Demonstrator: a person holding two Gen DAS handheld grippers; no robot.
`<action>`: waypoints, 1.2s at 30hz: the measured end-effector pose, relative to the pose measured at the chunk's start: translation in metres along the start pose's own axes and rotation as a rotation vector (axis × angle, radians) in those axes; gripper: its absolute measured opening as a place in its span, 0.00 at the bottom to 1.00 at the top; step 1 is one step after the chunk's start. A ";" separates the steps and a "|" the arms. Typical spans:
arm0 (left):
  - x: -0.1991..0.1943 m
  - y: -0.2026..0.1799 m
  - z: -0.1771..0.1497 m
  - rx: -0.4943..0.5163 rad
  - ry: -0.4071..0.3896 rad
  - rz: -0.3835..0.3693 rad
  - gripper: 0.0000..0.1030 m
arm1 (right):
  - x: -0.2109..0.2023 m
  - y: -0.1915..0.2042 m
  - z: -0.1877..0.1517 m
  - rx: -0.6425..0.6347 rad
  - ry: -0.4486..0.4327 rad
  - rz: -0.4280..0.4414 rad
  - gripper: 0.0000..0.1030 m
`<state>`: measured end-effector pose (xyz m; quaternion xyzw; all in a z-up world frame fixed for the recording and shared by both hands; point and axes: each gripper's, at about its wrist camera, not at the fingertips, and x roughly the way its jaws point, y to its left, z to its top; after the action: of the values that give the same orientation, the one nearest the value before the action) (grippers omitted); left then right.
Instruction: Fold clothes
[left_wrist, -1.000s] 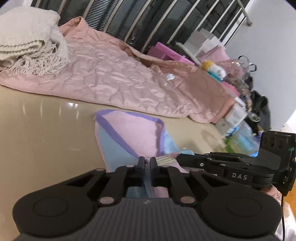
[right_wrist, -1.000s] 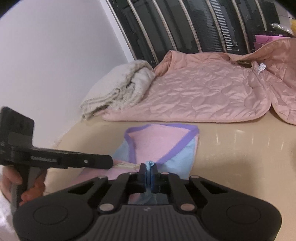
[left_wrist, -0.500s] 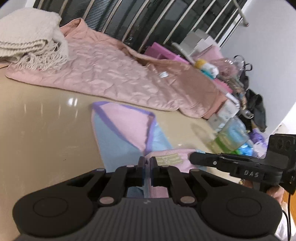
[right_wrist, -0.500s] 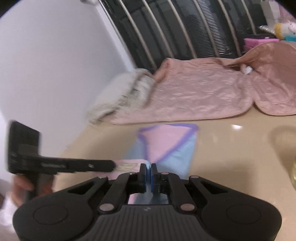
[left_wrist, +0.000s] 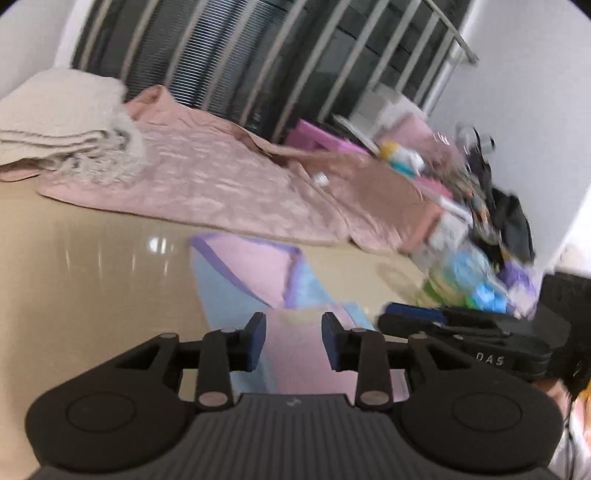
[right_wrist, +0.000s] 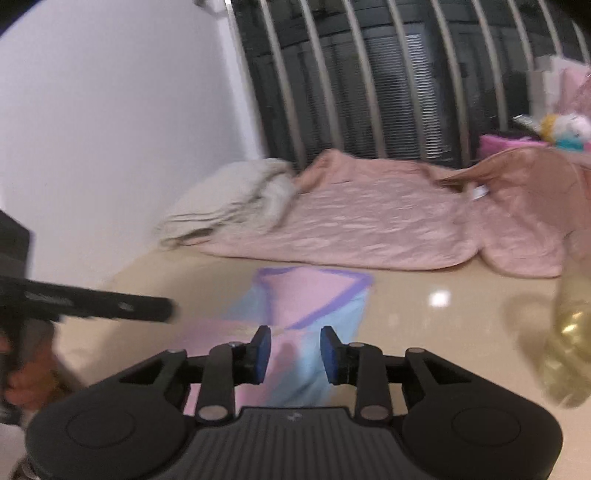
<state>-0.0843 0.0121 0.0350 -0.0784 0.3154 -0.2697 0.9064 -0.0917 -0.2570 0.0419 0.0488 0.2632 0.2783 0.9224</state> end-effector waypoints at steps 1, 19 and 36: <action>0.006 -0.007 -0.005 0.038 0.017 0.020 0.31 | 0.003 0.004 -0.004 -0.010 0.018 0.022 0.28; 0.078 0.049 0.082 -0.025 0.103 0.164 0.69 | 0.072 -0.054 0.077 0.080 0.101 -0.132 0.37; 0.060 0.045 0.076 -0.050 0.016 0.073 0.03 | 0.074 -0.036 0.084 -0.024 0.103 -0.153 0.03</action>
<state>0.0215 0.0156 0.0492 -0.0874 0.3318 -0.2293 0.9109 0.0214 -0.2427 0.0710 0.0032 0.3097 0.2126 0.9268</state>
